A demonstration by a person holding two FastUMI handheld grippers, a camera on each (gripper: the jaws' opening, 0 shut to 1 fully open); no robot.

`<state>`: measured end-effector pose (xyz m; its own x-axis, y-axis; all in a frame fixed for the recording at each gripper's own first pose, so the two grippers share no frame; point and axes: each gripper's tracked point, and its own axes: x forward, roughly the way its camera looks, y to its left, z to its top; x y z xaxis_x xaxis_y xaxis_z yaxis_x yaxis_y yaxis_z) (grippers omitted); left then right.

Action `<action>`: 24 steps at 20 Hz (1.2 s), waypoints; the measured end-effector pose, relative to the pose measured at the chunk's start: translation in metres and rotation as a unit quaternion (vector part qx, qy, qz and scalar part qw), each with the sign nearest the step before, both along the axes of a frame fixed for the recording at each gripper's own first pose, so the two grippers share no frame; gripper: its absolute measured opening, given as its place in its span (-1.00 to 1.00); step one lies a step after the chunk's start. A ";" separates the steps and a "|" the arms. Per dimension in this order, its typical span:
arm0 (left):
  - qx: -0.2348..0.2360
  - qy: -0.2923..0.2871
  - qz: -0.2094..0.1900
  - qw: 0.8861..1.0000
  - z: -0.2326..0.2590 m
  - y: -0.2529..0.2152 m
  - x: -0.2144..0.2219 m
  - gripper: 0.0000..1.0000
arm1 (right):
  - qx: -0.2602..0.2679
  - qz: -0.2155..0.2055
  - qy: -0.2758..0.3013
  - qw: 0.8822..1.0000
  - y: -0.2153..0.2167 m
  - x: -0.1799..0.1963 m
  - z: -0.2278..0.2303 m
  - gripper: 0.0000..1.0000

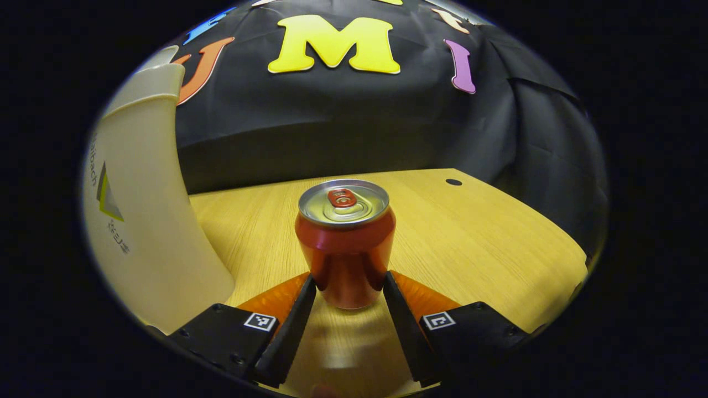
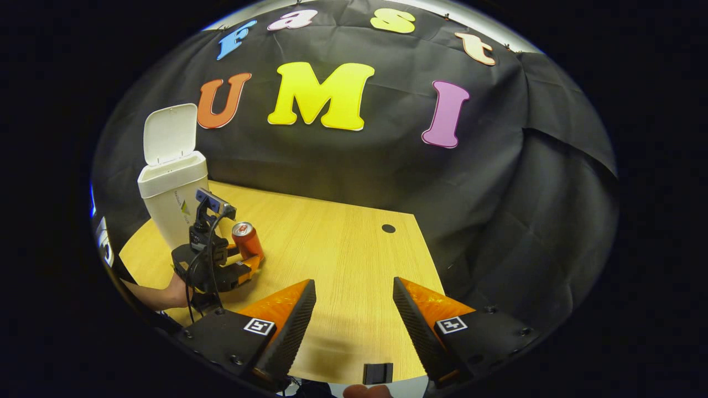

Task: Press the lid of the desktop garbage bin to open it, pick up the crumpled paper on the desktop and throw it into the bin, then pick up the pop can on the desktop and drop it into the bin, and finally close the garbage bin lid.

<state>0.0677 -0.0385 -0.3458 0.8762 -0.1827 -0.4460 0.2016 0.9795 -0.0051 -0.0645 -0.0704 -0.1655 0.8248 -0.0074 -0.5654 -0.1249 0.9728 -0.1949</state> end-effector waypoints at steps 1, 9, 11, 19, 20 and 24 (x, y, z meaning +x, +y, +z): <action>0.000 -0.009 0.001 1.000 0.009 0.001 0.000 0.60 | 0.005 0.001 -0.001 1.000 0.001 -0.001 0.001 0.80; -0.010 -0.066 0.024 0.998 0.108 0.015 -0.005 0.60 | 0.047 0.011 -0.024 0.999 0.006 0.003 0.010 0.80; -0.009 -0.083 0.025 0.996 0.137 0.015 -0.006 0.60 | 0.058 0.014 -0.034 0.998 0.006 0.007 0.015 0.80; 0.023 -0.154 0.058 0.986 0.257 0.040 0.001 0.59 | 0.093 0.024 -0.084 0.992 -0.004 0.032 0.046 0.80; 0.029 -0.160 0.066 0.984 0.269 0.049 0.001 0.60 | 0.097 0.025 -0.086 0.991 -0.006 0.034 0.046 0.80; 0.043 -0.171 0.112 0.978 0.306 0.092 0.005 0.60 | 0.103 0.025 -0.080 0.991 -0.014 0.042 0.044 0.80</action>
<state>0.0722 0.0538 -0.0403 0.9907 0.0553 -0.1243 -0.0417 0.9932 0.1089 -0.0224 -0.0848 -0.1216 0.9004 0.1383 -0.4124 -0.1580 0.9873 -0.0140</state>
